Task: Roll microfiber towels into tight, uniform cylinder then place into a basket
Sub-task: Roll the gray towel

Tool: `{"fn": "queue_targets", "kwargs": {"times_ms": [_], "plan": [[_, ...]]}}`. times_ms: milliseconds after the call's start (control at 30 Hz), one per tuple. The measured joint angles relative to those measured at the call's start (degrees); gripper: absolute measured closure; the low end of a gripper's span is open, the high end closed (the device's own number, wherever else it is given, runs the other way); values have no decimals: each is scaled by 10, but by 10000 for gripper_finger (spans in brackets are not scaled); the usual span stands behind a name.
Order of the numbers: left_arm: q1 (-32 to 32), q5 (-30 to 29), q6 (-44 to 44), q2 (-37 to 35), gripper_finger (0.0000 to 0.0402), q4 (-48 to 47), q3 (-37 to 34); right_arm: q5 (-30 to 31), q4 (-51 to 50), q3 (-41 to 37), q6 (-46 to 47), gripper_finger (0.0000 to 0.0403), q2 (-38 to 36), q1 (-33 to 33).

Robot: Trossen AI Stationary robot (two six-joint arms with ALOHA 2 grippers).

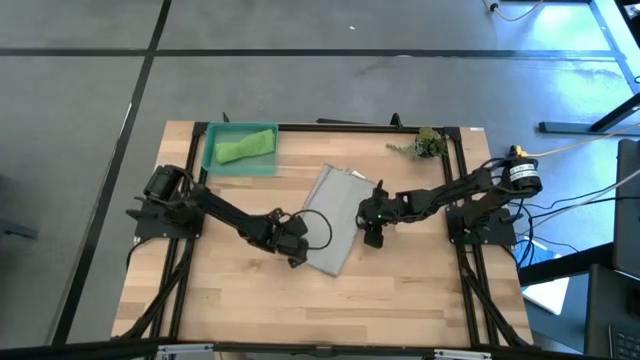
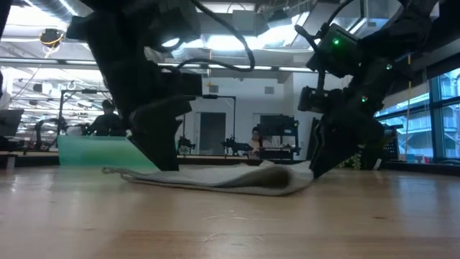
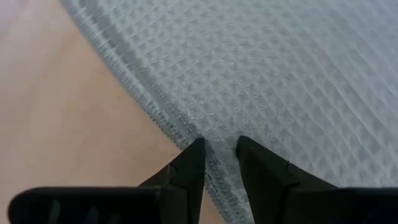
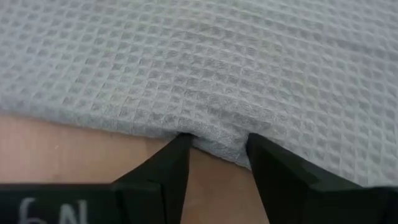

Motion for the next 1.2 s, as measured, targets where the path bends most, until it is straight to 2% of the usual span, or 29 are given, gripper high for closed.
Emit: {"fn": "queue_targets", "kwargs": {"times_ms": [267, 400, 533, 667, 900, 1033, 1200], "plan": [[-49, 16, -31, 2, 305, 66, -2, 1, 18, 7, -75, 236, 0, -15], [-54, 22, -32, 4, 305, 97, -3, 22, 32, 7, -104, 236, 1, -20], [-56, 20, -26, 3, 305, 113, -4, 84, 25, 7, -133, 236, -7, -19], [-56, -11, -4, -17, 305, 109, -4, 89, 3, 7, -132, 236, -50, -7], [-66, -126, 18, -76, 304, 65, -4, -19, -9, 8, -187, 236, -109, 84], [-68, -146, 18, -89, 304, 51, -3, -61, 33, 8, -226, 236, -97, 150], [-68, -148, 18, -89, 304, 48, -3, -77, 99, 8, -236, 236, -52, 198]]}}
